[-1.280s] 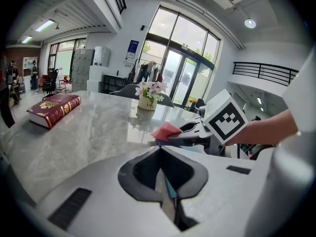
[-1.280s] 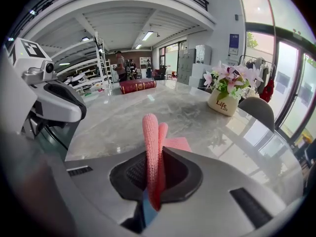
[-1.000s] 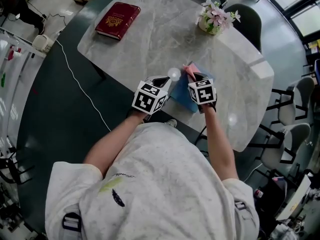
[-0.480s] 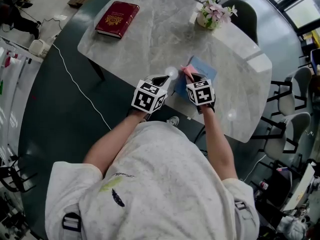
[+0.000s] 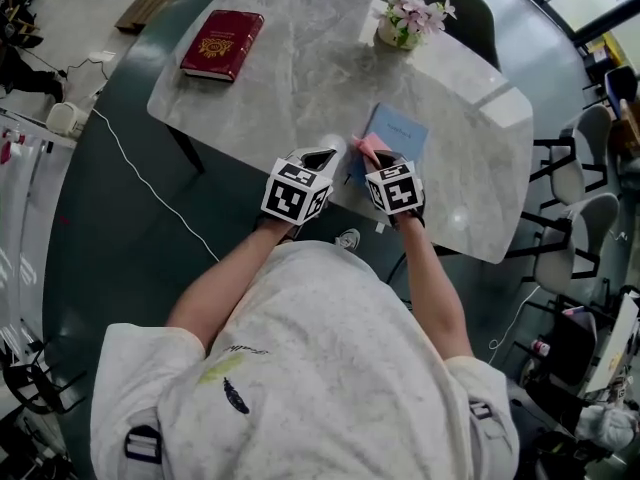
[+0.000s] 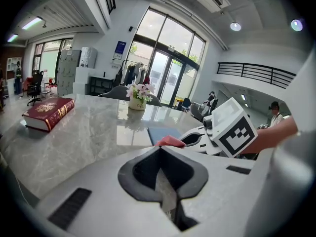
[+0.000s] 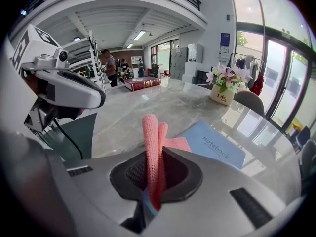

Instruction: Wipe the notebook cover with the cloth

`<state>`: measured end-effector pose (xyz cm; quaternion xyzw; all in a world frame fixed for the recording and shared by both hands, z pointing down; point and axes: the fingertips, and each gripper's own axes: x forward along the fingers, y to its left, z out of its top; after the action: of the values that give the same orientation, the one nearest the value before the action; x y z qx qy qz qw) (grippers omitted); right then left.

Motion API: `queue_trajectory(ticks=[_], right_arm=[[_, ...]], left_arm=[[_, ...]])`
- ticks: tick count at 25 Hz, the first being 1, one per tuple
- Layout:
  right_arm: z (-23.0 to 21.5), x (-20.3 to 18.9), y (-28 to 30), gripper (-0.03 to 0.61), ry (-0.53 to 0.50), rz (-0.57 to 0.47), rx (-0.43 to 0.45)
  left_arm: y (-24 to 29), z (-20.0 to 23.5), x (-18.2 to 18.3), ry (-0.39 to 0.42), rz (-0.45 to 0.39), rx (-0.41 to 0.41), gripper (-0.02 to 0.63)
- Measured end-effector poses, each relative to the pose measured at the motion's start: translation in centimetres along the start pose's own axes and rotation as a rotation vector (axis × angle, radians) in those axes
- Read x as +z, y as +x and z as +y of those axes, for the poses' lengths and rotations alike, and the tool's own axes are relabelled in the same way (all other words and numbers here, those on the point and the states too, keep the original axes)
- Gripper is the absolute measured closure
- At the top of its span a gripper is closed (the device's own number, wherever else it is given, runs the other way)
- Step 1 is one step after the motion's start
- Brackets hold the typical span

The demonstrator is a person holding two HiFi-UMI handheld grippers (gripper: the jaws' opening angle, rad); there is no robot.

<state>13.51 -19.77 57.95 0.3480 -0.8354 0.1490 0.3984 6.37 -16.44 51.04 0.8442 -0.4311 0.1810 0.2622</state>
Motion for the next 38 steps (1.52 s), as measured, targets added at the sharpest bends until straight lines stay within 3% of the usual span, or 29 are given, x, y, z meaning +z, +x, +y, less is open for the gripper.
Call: queue_trajectory(ticks=[24, 38], right_arm=[[5.6, -3.3, -2.1, 0.563, 0.076, 0.039, -0.080], [0.4, 0.4, -5.6, 0.563, 0.019, -0.027, -0.173]], left_arm=[[-3.3, -0.2, -2.9, 0.042, 0.023, -0.118, 0.607], [-1.2, -1.2, -3.0, 0.027, 0.025, -0.152, 0.607]])
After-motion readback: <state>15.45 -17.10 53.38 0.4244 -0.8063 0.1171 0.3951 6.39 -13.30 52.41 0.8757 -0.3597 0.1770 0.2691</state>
